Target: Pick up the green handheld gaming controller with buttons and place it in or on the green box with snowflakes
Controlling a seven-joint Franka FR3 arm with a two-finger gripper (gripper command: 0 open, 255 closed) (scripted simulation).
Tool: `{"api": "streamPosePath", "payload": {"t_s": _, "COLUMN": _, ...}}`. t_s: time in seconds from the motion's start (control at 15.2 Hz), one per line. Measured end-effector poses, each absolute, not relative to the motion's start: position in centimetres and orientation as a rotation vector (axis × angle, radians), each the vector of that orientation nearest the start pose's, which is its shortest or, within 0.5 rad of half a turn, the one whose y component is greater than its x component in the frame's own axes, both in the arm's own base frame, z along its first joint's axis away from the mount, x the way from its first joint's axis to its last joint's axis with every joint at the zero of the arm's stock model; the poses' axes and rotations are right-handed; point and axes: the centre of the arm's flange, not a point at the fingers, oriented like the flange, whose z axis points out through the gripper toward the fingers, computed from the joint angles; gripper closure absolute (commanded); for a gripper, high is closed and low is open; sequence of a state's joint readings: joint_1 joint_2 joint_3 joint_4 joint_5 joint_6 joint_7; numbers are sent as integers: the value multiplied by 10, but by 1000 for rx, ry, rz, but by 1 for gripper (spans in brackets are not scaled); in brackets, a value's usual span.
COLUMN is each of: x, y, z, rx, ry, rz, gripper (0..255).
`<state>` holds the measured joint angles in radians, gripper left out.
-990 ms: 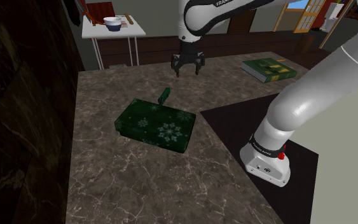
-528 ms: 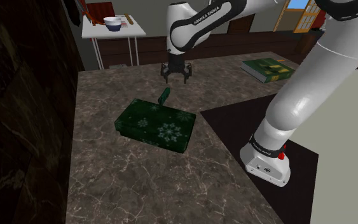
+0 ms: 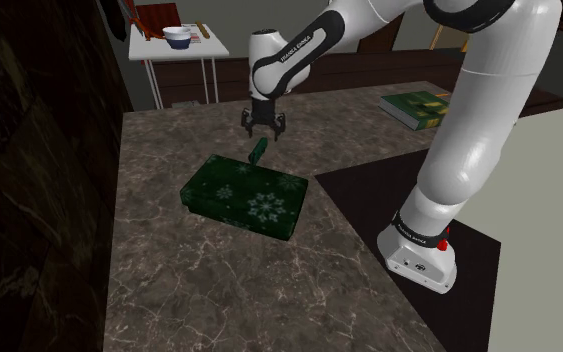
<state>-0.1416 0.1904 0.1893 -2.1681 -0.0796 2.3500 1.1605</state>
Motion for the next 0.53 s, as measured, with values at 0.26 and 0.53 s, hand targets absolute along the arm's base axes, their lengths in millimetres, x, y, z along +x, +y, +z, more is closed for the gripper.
{"api": "streamPosePath", "payload": {"t_s": 0.26, "x": 561, "y": 25, "z": 284, "rx": -2717, "ry": 1613, "rz": -15, "gripper": 0}}
{"api": "streamPosePath", "payload": {"t_s": 0.53, "x": 561, "y": 23, "z": 267, "rx": -2716, "ry": 1614, "rz": -15, "gripper": 0}}
